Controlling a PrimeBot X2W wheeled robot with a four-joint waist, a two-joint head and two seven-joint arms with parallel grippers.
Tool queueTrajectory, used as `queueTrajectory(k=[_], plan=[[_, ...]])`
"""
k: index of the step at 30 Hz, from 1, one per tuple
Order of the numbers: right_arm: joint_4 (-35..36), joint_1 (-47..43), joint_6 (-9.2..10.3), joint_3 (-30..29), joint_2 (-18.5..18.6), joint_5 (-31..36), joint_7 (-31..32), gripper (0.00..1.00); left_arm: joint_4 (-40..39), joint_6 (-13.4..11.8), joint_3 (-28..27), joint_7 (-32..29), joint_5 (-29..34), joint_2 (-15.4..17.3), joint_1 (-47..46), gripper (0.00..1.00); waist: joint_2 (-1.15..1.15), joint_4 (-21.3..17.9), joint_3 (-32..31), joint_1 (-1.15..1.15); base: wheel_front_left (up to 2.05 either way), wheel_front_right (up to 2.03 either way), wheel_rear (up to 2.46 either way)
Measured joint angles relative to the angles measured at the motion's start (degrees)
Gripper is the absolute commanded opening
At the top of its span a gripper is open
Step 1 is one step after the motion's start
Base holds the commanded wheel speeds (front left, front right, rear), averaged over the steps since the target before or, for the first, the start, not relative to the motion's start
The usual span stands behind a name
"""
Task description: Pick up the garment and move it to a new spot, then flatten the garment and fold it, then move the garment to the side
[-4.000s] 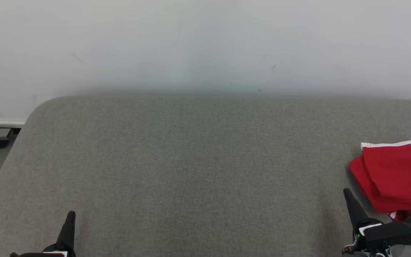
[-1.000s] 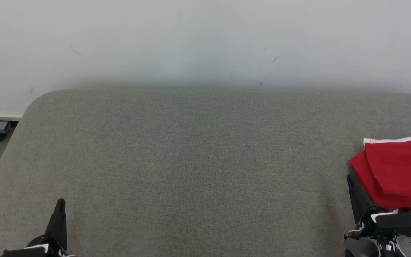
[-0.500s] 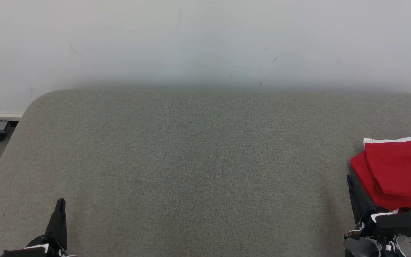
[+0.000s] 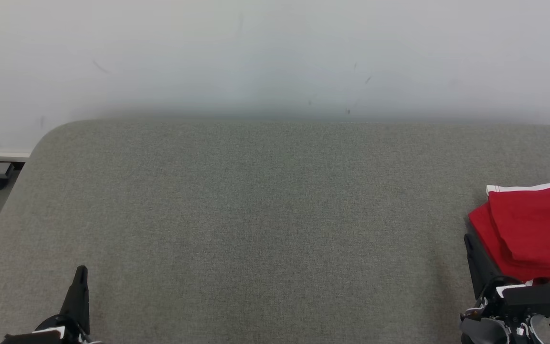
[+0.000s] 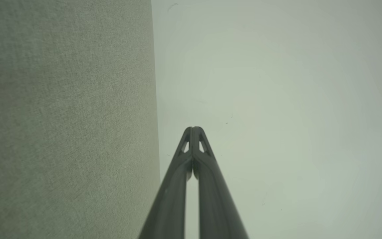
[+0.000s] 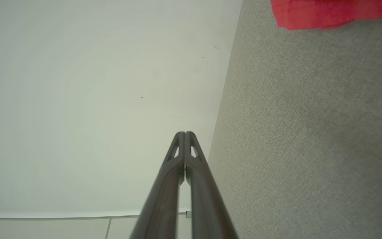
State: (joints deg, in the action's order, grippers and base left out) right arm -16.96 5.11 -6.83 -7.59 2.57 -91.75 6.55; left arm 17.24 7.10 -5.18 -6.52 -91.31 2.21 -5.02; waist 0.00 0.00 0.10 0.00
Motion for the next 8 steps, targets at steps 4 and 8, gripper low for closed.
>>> queueTrajectory(k=[4, 8], plan=[[0.0, 0.0, 0.0, 0.0, 0.0, 0.0, 0.0, 0.0, 0.0, 0.0, 0.0, 0.0, 0.0, 0.0, 0.0, 0.0, 0.0, 0.0, 0.0, 0.0, 0.0, 0.0, 0.0], [0.0, 0.0, 0.0, 0.0, 0.0, 0.0, 0.0, 0.0, 0.0, 0.0, 0.0, 0.0, 0.0, 0.0, 0.0, 0.0, 0.0, 0.0, 0.0, 0.0, 0.0, 0.0, 0.0]])
